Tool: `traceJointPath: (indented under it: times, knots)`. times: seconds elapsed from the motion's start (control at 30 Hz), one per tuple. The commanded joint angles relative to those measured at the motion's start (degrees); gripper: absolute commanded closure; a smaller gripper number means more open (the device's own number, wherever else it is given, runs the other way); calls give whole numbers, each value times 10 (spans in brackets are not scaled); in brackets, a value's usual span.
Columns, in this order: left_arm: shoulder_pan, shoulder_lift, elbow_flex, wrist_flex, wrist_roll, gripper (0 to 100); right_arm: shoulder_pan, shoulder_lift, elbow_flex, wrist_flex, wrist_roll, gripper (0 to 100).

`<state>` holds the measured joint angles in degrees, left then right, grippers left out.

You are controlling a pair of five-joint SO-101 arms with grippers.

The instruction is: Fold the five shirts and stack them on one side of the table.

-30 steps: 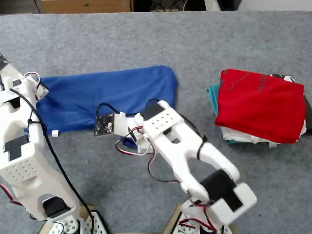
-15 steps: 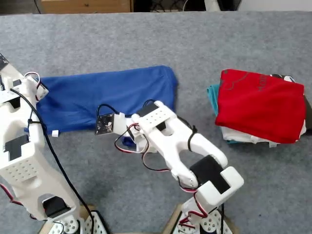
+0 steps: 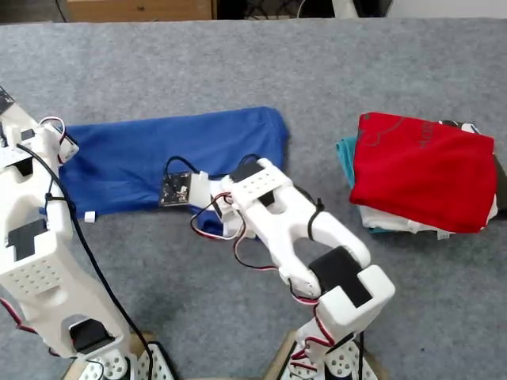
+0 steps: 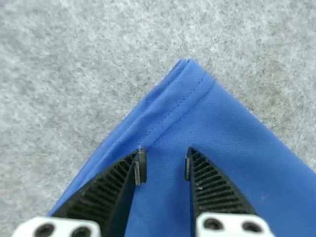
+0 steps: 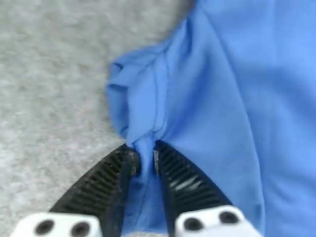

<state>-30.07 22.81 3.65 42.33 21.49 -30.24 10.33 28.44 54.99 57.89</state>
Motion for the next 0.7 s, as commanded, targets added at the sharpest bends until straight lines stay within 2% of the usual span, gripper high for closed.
traceJointPath:
  times: [0.0, 0.1, 0.27, 0.67]
  knots:
    - [-5, -31, -7, -7, -4, 847, 20, -1, -7, 0, 3, 986]
    - [-5, -31, -7, -7, -4, 847, 38, -2, -36, 21, 3, 986]
    - [-5, -31, -7, -7, -4, 846, 47, 8, -182, 136, 3, 986]
    - [-5, -31, -7, -8, -4, 848, 48, 193, -509, 173, 19, 984]
